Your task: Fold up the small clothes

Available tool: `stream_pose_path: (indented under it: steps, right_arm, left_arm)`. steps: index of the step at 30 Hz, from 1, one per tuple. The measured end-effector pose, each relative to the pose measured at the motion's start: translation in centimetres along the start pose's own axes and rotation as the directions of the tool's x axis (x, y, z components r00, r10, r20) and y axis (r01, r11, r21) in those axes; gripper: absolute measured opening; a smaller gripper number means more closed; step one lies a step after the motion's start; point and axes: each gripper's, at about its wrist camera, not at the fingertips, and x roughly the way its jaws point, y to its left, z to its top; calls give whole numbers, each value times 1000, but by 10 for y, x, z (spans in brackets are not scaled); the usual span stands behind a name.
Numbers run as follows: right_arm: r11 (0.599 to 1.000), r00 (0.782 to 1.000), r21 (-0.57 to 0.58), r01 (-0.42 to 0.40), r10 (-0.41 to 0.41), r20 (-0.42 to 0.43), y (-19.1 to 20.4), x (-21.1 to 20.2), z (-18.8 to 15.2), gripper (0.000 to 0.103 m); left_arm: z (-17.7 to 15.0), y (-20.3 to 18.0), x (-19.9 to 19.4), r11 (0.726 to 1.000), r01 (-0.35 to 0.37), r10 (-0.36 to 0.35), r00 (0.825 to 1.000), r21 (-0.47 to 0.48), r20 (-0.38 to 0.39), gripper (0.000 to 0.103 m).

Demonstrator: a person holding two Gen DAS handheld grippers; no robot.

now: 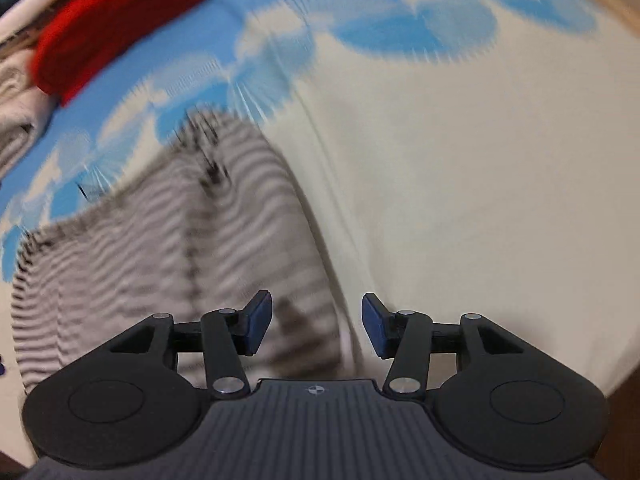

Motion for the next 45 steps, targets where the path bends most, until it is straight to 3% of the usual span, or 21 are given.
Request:
stream_pose_path:
  steps: [2,3,4,5,7,8,10,13,14,16,19,22,26,27,29,30,32,36,39,42,45]
  right_arm:
    - [999,999,40,-7,9,-53,-7,13,-9,46]
    - [999,999,38,-19,21,-48,-6,14,-12,40]
    - [999,998,9,-37,37,-46,-3,16,-14,23]
    - [999,999,-26,-38,37,-37,1,15,-16,9]
    - [999,999,-23,-33,33,-5,1,8,-15,7]
    - [999,999,21,-48,47,21,-4,-1,-13,7]
    - [995,995,80,-64,58,76,-14,-18,-12,6]
    - [998,1000,59,11,-11,-3,-13,-5,-18,6]
    - [999,999,31,36,-35,-26,-9,0,-21,7]
    - [998,997,-11,69,-69,-17,-2,0,-22,9]
    - [989,983,-47,142,-135,126,7,-25,-22,15]
    - [993,978,-86,79,-60,199,13,-40,-24,21]
    - [992,994,-119,-45,56,91,24,-19,-27,21]
    - [992,997,-120,-43,50,53,23,-11,-29,21]
    - [986,999,-160,46,-50,-20,26,9,-34,21]
    - [979,995,-184,86,-95,-38,25,16,-37,25]
    - [980,994,-176,93,-100,-34,23,13,-35,29]
    - [962,989,-229,148,-137,64,30,-10,-33,29]
    - [969,980,-230,90,-45,192,35,-49,-27,32]
    - [970,947,-240,31,48,318,33,-80,-19,36]
    - [958,914,-282,44,75,399,32,-99,-22,38]
  left_arm:
    - [-2,3,9,1000,6,-6,1000,4,-8,41]
    - [-3,0,13,999,7,-6,1000,49,-25,19]
    - [-5,-2,14,997,-2,5,1000,84,-31,2]
    - [-6,-3,9,994,-16,17,1000,104,-11,2]
    - [-3,1,-13,996,-24,17,997,81,80,1]
    - [-3,5,-23,998,-24,17,993,61,119,1]
    - [-8,8,-22,996,-60,54,994,59,100,2]
    - [-18,2,-6,991,-95,95,995,91,-1,6]
    - [-21,1,-11,991,-103,102,995,81,10,8]
    - [-26,1,-30,994,-105,101,991,38,86,26]
    - [-38,2,-49,999,-16,20,993,-33,119,48]
    - [-48,5,-40,989,81,-77,996,-122,35,49]
    - [-54,9,-10,969,119,-133,990,-216,-53,49]
    - [-52,9,-7,968,112,-128,990,-224,-60,49]
    - [-49,14,2,961,109,-127,990,-253,-57,50]
    - [-47,18,5,955,115,-133,990,-273,-46,50]
    - [-45,23,6,944,126,-140,990,-304,-23,50]
    - [-44,22,9,937,128,-138,990,-326,-7,50]
    - [-45,19,5,937,123,-127,992,-327,9,50]
    - [-48,21,4,926,123,-118,992,-357,35,50]
    - [-48,17,4,928,110,-95,994,-355,59,51]
